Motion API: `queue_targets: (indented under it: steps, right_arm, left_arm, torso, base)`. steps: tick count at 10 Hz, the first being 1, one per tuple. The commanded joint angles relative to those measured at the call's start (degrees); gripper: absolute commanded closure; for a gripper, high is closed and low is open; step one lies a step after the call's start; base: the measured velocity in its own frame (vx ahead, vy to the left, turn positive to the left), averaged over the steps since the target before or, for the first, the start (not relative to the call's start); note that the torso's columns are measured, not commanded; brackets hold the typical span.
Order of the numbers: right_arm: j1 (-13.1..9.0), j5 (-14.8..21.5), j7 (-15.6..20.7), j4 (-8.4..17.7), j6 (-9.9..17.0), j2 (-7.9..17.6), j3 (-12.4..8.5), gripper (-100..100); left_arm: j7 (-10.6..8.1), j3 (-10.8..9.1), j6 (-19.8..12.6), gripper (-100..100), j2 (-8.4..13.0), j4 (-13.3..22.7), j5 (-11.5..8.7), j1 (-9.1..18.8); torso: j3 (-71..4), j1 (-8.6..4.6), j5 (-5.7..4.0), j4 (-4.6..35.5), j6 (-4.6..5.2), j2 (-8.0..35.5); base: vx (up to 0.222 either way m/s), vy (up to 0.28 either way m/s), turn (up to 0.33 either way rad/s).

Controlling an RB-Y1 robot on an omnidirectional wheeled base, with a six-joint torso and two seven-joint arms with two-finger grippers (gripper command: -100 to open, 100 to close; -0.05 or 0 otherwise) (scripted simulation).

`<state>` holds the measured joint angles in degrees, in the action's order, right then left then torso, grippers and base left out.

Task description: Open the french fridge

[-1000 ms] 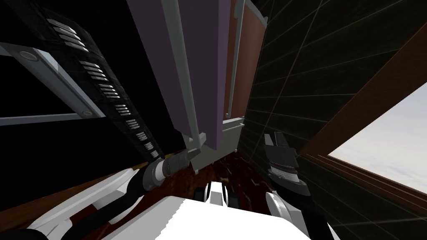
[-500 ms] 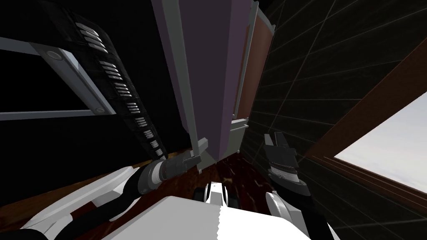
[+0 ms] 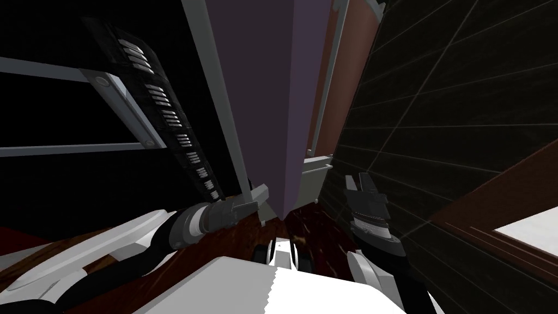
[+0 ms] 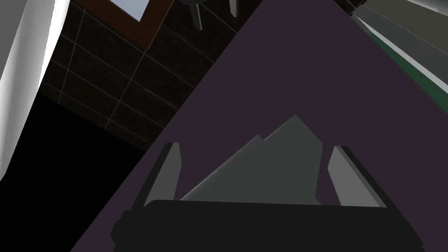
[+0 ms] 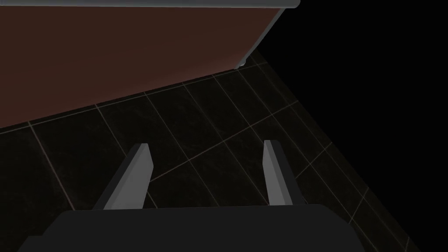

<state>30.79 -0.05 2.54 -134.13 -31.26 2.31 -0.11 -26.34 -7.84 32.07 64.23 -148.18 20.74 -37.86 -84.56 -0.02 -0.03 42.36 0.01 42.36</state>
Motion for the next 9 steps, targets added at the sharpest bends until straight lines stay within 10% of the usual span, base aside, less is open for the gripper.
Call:
queue_targets:
  steps: [1,3,4,9]
  right_arm:
    - [0.0,0.0,0.0,0.0,0.0,0.0,0.0,0]
    - [-0.01,0.0,0.0,0.0,0.0,0.0,0.0,0]
    - [-0.02,0.0,0.0,0.01,0.0,0.01,0.0,0]
    - [-0.02,0.0,0.0,0.01,0.0,0.01,0.0,0]
  left_arm:
    - [-3.19,-3.92,1.67,-100,1.93,-1.29,-1.58,0.17]
    - [-3.36,-4.02,1.59,-100,2.61,-0.84,-1.32,-0.06]
    - [-3.52,-4.12,1.78,0,2.74,-0.73,-1.27,-0.16]
    - [-3.46,-4.0,1.56,0,2.81,-0.33,-1.12,-0.31]
  torso:
    - [0.07,0.06,0.0,0.11,0.0,0.17]
    - [-0.07,0.02,-0.12,0.41,-0.07,0.48]
    - [0.0,-0.01,-0.1,0.28,-0.02,0.41]
    - [0.03,-0.06,-0.02,-0.01,-0.01,0.04]
  base:
    - [0.041,-0.049,0.174]
    - [0.032,-0.038,0.098]
    - [0.008,-0.003,-0.011]
    - [0.001,0.0,-0.001]
